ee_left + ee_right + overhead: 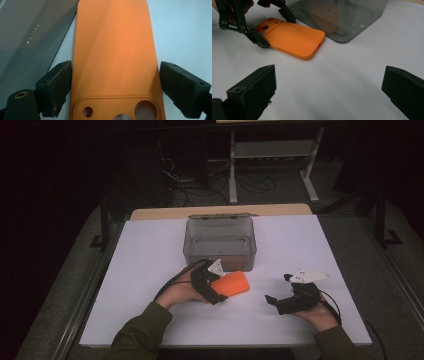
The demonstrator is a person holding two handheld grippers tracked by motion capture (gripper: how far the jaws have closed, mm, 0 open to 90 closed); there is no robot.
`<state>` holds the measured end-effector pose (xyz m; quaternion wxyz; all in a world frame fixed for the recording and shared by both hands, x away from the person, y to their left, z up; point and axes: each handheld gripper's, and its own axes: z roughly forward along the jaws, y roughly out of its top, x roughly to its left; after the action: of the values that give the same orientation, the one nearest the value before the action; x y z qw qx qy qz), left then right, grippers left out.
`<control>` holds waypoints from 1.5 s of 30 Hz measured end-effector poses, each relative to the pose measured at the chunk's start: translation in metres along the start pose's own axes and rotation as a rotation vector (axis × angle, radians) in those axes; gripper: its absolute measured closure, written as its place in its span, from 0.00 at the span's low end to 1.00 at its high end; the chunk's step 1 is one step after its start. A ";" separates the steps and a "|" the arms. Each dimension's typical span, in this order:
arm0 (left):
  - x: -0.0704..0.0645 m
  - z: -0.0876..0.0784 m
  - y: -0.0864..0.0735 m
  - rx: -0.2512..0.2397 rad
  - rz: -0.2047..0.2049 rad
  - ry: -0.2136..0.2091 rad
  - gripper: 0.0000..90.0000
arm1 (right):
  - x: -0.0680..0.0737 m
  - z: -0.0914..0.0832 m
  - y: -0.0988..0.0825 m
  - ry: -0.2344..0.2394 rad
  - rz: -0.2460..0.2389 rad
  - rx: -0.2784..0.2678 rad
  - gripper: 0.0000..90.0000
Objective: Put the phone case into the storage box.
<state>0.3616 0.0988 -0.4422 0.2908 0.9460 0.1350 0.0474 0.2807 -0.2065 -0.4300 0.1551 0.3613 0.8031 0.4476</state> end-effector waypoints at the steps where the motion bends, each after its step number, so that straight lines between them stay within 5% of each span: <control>1: 0.000 0.000 0.000 -0.004 -0.006 0.001 0.14 | 0.000 0.000 0.000 0.000 -0.001 0.000 0.00; 23: 0.000 0.000 0.000 0.006 0.003 -0.002 0.17 | 0.001 0.000 0.000 -0.005 -0.001 0.002 0.00; 27: -0.001 0.000 -0.007 -0.048 0.003 0.002 0.17 | 0.001 0.000 0.000 -0.005 -0.002 0.002 0.00; 45: -0.002 -0.001 -0.003 -0.021 -0.006 0.010 0.18 | 0.001 0.000 0.000 -0.003 0.000 0.003 0.00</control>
<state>0.3586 0.1013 -0.4429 0.3002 0.9422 0.1389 0.0529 0.2807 -0.2057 -0.4301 0.1560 0.3621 0.8035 0.4460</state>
